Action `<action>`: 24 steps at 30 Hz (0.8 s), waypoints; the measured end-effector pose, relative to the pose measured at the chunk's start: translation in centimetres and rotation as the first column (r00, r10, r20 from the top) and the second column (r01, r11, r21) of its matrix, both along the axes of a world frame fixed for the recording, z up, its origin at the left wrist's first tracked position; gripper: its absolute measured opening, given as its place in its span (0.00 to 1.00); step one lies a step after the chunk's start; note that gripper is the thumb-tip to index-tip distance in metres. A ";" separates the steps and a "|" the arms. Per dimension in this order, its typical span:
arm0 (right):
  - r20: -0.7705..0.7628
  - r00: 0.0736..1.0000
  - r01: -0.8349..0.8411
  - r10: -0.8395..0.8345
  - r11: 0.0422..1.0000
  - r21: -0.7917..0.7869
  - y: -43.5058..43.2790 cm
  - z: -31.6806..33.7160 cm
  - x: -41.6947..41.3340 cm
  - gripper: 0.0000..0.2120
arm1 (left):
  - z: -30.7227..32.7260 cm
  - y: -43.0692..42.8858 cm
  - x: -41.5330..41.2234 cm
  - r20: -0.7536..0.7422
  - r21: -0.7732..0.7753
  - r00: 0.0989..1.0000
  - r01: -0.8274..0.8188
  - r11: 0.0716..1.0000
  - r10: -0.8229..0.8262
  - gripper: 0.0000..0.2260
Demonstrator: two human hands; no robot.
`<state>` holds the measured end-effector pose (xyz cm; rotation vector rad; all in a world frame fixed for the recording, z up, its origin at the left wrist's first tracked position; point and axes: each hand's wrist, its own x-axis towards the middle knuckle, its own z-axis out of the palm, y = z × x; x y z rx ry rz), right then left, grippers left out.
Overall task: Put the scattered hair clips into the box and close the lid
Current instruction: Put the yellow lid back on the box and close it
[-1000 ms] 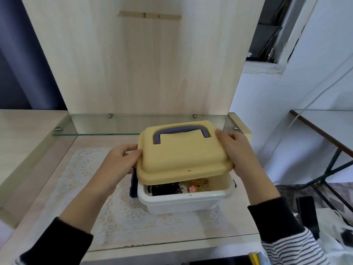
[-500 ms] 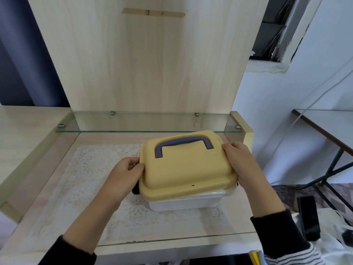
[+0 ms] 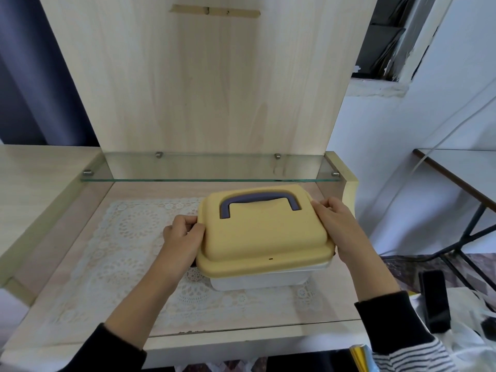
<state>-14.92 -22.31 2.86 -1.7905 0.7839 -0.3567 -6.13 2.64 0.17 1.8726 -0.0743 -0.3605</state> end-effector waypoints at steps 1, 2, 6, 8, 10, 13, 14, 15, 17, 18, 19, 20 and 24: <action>0.004 1.000 -0.004 0.004 1.000 0.002 -0.1 -0.1 -0.1 0.11 | 0.0 -0.1 -0.1 -0.001 -0.004 1.000 0.000 1.000 0.000 0.06; 0.008 1.000 -0.009 0.009 1.000 0.005 -0.1 -0.3 -0.1 0.11 | 0.2 -0.2 -0.2 -0.004 -0.015 1.000 -0.001 1.000 0.001 0.06; -0.003 1.000 -0.019 0.019 1.000 -0.003 -0.3 -1.2 -0.3 0.10 | 0.6 -0.4 -0.8 -0.029 -0.069 1.000 0.005 0.998 -0.007 0.07; 0.000 1.000 -0.010 0.010 1.000 0.022 -0.4 -1.8 -0.4 0.08 | 0.8 -0.4 -1.1 -0.034 -0.087 0.999 0.010 0.996 -0.013 0.08; 0.010 1.000 -0.004 0.003 0.997 0.080 -0.4 -2.3 -0.6 0.11 | 0.7 -0.4 -1.2 -0.033 -0.102 0.999 0.014 0.995 -0.018 0.08; -0.013 0.998 -0.064 0.066 0.988 0.140 -0.5 -2.7 -0.9 0.21 | 0.5 -0.5 -1.3 -0.028 -0.130 1.000 0.010 0.991 -0.014 0.09; -0.017 0.996 -0.079 0.082 0.984 0.157 -0.5 -2.8 -0.9 0.22 | 0.5 -0.5 -1.4 -0.031 -0.139 0.999 0.009 0.990 -0.013 0.09; -0.008 0.996 -0.084 0.087 0.982 0.169 -0.4 -2.7 -1.0 0.22 | 0.5 -0.6 -1.3 -0.032 -0.145 0.999 0.008 0.989 -0.013 0.09; 0.015 0.996 -0.084 0.082 0.980 0.182 -0.3 -2.7 -1.0 0.20 | 0.5 -0.6 -1.3 -0.029 -0.146 0.999 0.009 0.989 -0.013 0.09; 0.022 0.997 -0.081 0.079 0.979 0.184 -0.3 -2.6 -1.0 0.19 | 0.4 -0.6 -1.3 -0.030 -0.146 0.999 0.010 0.989 -0.014 0.08; 0.028 0.997 -0.077 0.073 0.980 0.182 -0.3 -2.6 -0.9 0.18 | 0.3 -0.5 -1.2 -0.031 -0.150 0.999 0.014 0.989 -0.018 0.08; 0.035 0.997 -0.074 0.068 0.982 0.176 -0.4 -2.7 -0.9 0.18 | 0.3 -0.5 -1.2 -0.036 -0.155 0.999 0.015 0.988 -0.021 0.08; 0.057 0.998 -0.020 0.013 0.993 0.113 -0.4 -2.4 -0.9 0.17 | 0.2 -0.2 -0.7 -0.099 -0.215 0.995 -0.038 0.976 0.017 0.11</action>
